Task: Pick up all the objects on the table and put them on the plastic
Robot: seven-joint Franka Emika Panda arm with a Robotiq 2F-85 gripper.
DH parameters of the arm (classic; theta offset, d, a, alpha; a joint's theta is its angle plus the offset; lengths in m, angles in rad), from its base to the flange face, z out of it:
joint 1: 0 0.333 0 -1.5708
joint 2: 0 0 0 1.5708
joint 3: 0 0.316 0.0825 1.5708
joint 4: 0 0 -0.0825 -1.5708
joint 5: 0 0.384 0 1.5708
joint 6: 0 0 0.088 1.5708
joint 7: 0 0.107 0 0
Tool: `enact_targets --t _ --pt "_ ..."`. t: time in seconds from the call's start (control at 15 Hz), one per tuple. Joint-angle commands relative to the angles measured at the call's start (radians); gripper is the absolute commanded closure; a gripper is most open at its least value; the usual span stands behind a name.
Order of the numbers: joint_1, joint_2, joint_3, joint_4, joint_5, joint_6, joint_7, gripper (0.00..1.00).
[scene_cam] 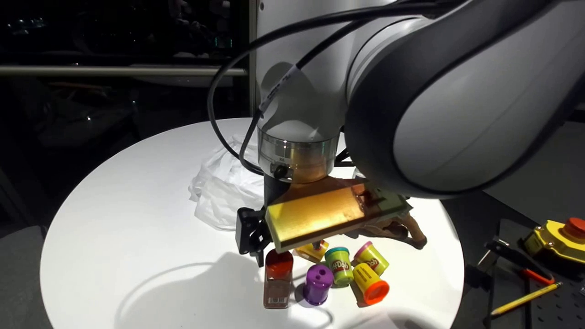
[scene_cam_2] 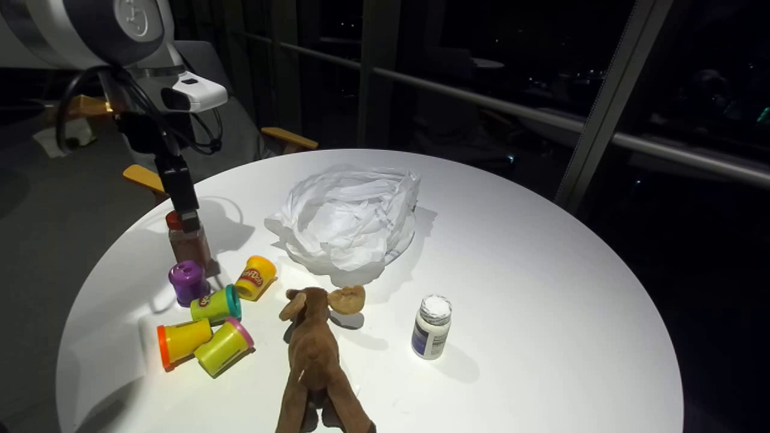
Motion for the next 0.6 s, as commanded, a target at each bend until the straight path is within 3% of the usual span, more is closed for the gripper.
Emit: enact_targets --t 0.0,0.27,0.33,0.4,0.53 --pt "0.045 0.02 -0.02 0.036 0.0 0.006 0.016 0.0" --pt "0.067 0.06 -0.037 0.069 -0.007 0.001 0.021 0.0" --pt "0.071 0.07 -0.042 0.077 -0.007 0.001 0.019 0.04" --pt "0.073 0.08 -0.046 0.085 -0.004 0.001 0.017 0.26" --pt "0.07 0.091 -0.045 0.094 0.009 0.0 0.007 0.3"
